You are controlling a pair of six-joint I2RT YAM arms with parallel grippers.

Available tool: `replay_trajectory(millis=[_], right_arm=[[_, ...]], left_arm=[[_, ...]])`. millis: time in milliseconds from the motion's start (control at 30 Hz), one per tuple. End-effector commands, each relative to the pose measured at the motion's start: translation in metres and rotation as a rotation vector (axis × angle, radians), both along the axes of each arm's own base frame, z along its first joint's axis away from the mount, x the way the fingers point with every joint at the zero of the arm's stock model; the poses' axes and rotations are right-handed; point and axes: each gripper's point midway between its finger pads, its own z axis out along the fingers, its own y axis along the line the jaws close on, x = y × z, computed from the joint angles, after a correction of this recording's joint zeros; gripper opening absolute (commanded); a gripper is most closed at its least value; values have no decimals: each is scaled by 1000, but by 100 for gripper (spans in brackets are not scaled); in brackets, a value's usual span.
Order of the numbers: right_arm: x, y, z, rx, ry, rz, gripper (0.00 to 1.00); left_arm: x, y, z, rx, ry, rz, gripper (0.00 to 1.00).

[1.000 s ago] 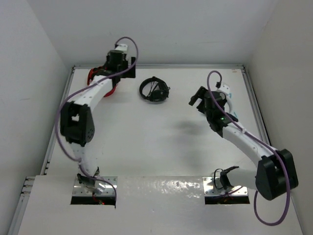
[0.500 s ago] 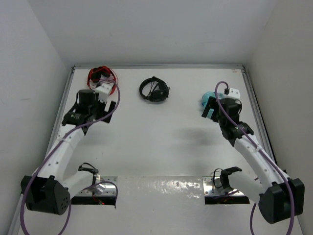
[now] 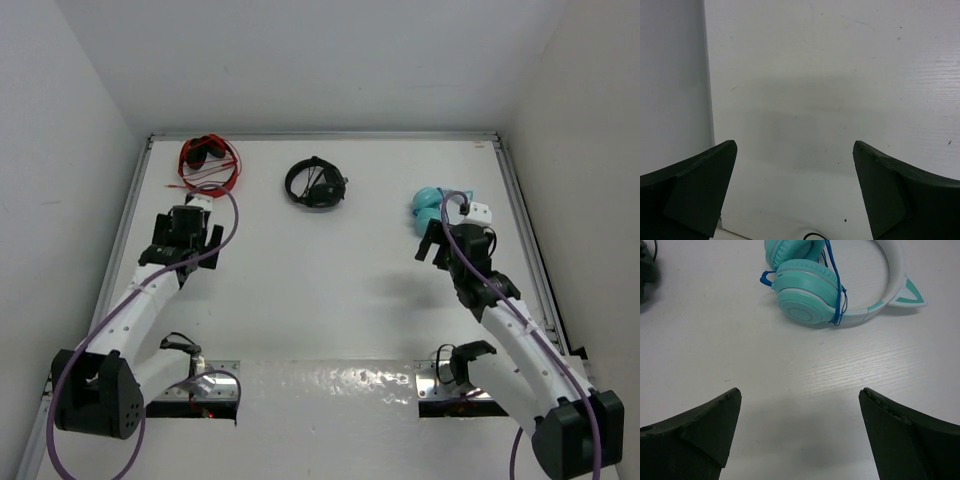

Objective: Wrap the headphones

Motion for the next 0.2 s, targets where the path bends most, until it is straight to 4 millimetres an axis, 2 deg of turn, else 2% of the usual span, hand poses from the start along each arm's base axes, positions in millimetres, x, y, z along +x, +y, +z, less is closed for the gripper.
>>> replay_trajectory(millis=[0,167], right_arm=[[6,2,20,6,-23,6,99],[-3,-3,22,-4,-42,-3,99]], left_arm=[[14,3,15,-7,-95,40,99],[22,-3,14,-30,-107,20,99]])
